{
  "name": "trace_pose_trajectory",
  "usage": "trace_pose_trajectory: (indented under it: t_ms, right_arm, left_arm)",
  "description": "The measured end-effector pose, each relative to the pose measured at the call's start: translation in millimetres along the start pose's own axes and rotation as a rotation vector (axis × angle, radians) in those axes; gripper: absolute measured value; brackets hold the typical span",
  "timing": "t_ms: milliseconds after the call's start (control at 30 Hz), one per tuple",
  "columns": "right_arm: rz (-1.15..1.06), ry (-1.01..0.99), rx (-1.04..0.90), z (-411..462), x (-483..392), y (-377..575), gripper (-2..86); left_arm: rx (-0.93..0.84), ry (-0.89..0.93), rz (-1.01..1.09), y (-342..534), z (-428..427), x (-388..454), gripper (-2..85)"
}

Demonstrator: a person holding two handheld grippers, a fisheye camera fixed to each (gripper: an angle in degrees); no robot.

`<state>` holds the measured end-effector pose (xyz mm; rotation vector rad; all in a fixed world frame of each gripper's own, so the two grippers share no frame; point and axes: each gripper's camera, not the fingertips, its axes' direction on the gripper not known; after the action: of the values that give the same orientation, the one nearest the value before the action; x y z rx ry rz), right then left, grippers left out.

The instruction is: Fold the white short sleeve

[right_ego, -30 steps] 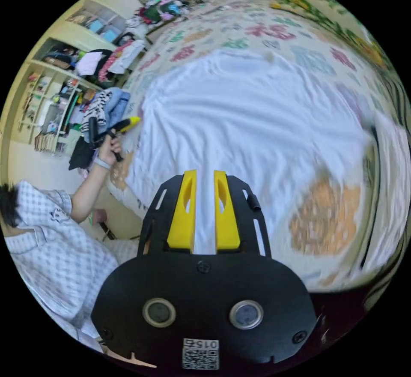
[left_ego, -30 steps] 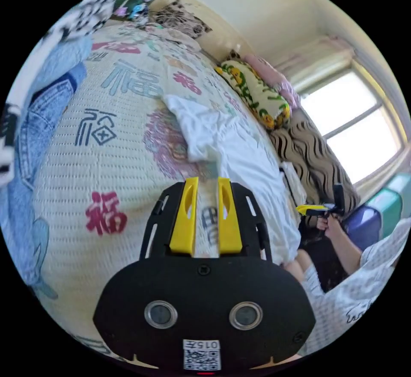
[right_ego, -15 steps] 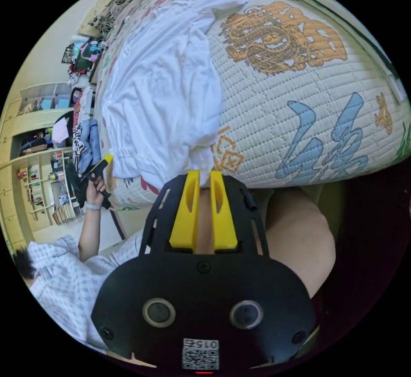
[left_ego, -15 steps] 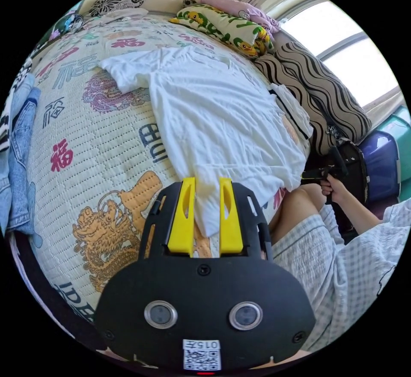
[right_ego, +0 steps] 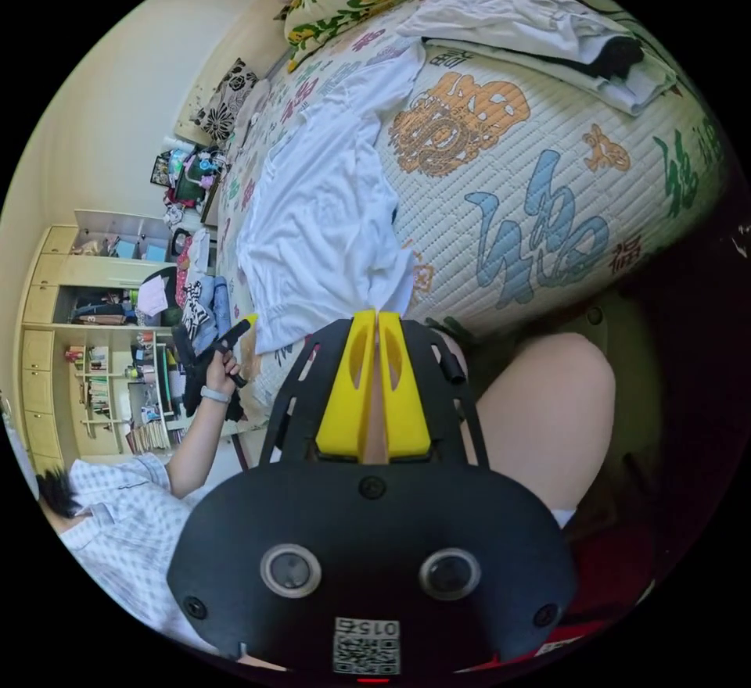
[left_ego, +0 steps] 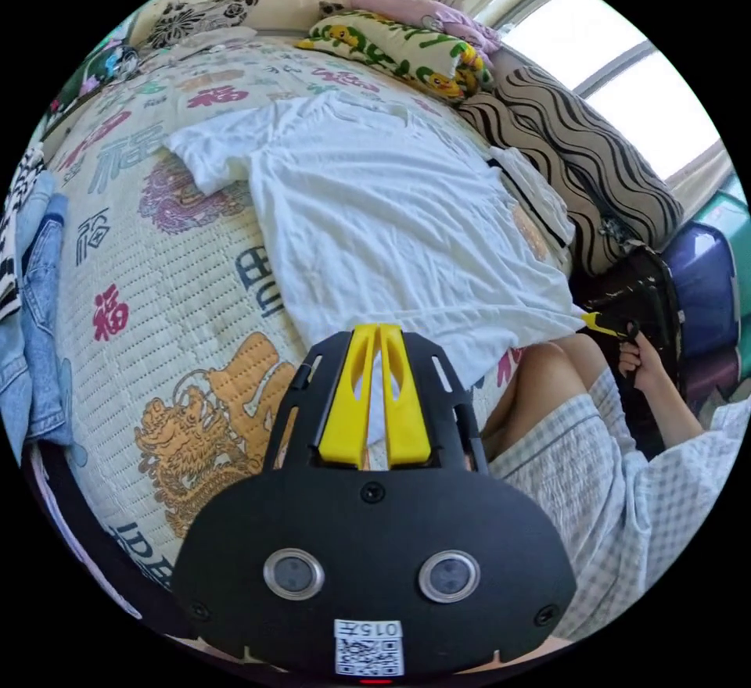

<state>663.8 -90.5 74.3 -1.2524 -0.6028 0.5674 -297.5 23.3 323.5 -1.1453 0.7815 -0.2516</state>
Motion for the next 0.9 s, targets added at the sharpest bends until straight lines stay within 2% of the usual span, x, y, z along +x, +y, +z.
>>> trace_pose_trajectory:
  t_ms: [167, 233, 400, 567, 767, 900]
  right_arm:
    - [0.015, 0.017, 0.039, -34, 19, 30, -0.5]
    - [0.024, 0.019, 0.038, -43, 27, 41, -0.4]
    - [-0.012, 0.05, -0.043, -50, 47, 60, 0.0]
    - [0.031, 0.104, 0.023, -73, 75, 43, 5.6]
    - [0.132, 0.11, -0.159, -60, 121, -1, 7.9]
    - [0.091, 0.033, -0.284, -53, 124, -11, 0.8]
  left_arm:
    - [0.113, 0.059, 0.116, 48, -45, 26, -0.7]
    - [0.094, 0.044, 0.111, 69, -53, 31, -0.7]
    - [0.048, 0.025, -0.014, 117, -49, 22, -0.8]
    - [0.033, -0.005, -0.112, 128, -26, 19, -0.8]
    - [0.002, 0.013, -0.151, 115, -6, 26, -0.7]
    - [0.008, 0.034, -0.17, 105, -2, 31, -0.6]
